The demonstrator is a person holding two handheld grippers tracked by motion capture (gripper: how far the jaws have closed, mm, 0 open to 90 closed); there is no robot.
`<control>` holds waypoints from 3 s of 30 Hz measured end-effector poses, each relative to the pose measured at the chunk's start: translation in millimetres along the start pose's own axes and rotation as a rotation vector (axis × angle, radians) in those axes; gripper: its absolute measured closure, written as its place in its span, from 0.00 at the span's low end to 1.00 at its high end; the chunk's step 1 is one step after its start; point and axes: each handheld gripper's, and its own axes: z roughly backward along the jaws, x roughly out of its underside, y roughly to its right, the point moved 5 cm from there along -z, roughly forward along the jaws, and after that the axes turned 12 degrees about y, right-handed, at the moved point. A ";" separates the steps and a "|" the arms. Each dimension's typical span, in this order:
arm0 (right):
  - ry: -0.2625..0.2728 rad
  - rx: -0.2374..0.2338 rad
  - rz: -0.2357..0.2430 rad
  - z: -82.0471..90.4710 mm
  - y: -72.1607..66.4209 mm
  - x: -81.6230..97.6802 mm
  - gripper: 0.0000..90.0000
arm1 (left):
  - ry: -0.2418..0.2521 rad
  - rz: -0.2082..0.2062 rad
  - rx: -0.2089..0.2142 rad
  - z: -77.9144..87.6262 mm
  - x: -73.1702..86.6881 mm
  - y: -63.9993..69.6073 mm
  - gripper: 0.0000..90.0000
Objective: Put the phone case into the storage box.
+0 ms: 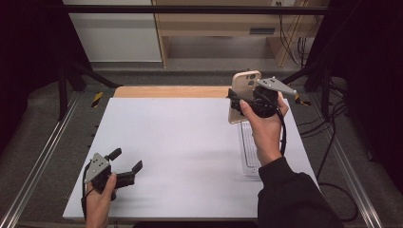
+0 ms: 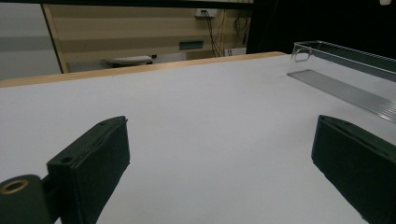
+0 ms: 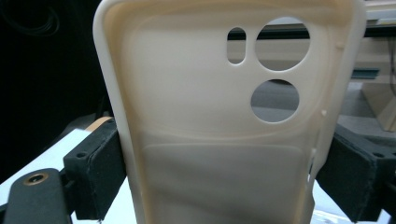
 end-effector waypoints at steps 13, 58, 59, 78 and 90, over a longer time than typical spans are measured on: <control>0.001 0.062 0.006 -6.6 23.3 1.7 0.13 | -0.003 0.006 0.010 -0.5 0.9 -0.5 0.04; -0.014 0.140 0.015 -19.9 53.6 12.1 0.13 | 0.002 -0.004 0.032 -0.3 0.6 0.5 0.04; -0.014 0.143 0.017 -20.3 54.4 12.5 0.13 | 0.002 -0.004 0.032 -0.3 0.5 0.4 0.04; -0.007 0.174 0.016 -30.3 65.6 21.5 0.13 | 0.010 -0.005 0.034 -0.3 -0.2 -0.2 0.04; -0.010 0.193 0.018 -34.8 71.8 28.5 0.13 | 0.016 -0.003 0.033 -0.1 -0.8 -2.4 0.03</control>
